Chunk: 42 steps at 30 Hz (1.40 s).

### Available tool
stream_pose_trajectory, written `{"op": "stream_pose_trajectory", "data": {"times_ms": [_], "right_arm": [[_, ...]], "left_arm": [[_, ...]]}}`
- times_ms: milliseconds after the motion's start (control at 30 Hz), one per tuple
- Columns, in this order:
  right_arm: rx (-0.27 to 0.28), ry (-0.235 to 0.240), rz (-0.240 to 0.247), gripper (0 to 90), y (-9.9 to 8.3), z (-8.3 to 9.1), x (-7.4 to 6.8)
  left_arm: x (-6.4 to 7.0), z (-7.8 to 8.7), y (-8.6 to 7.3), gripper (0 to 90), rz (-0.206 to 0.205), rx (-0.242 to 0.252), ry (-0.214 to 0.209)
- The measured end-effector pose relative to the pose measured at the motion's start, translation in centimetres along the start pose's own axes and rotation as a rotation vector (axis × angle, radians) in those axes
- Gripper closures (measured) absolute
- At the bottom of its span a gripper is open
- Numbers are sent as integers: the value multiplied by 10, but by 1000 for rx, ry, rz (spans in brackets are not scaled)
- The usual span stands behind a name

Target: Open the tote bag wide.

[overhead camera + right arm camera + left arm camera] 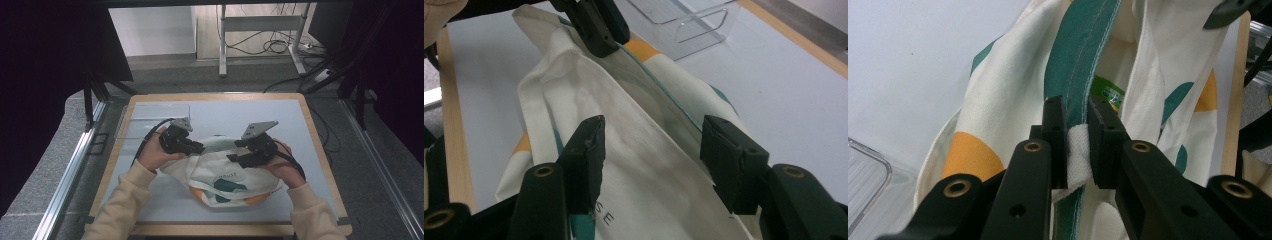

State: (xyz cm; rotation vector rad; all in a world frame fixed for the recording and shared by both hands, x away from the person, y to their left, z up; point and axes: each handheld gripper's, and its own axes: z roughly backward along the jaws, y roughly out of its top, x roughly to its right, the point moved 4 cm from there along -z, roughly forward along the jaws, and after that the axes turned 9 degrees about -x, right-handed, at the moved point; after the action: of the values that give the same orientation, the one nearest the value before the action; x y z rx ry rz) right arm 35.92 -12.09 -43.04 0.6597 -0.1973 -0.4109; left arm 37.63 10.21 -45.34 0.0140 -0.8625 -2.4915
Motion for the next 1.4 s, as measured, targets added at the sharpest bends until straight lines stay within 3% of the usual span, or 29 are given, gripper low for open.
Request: {"op": "stream_pose_trajectory", "data": {"times_ms": [267, 433, 767, 967, 1400], "right_arm": [[-13, 11, 37, 455, 10, -10, -5], [-55, 22, 63, 475, 9, -23, -6], [-125, 106, 92, 655, 1, -27, -10], [-171, 115, 102, 810, -6, -29, -11], [-144, 137, 74, 867, -15, -26, -18]], "left_arm": [[1, 0, 0, 802, -6, 0, 1], [2, -1, 0, 802, -2, 2, 3], [0, -1, -1, 802, -2, 4, 10], [-1, -1, -1, 801, 3, 5, 11], [-5, 1, 2, 808, 19, 25, 65]]}}
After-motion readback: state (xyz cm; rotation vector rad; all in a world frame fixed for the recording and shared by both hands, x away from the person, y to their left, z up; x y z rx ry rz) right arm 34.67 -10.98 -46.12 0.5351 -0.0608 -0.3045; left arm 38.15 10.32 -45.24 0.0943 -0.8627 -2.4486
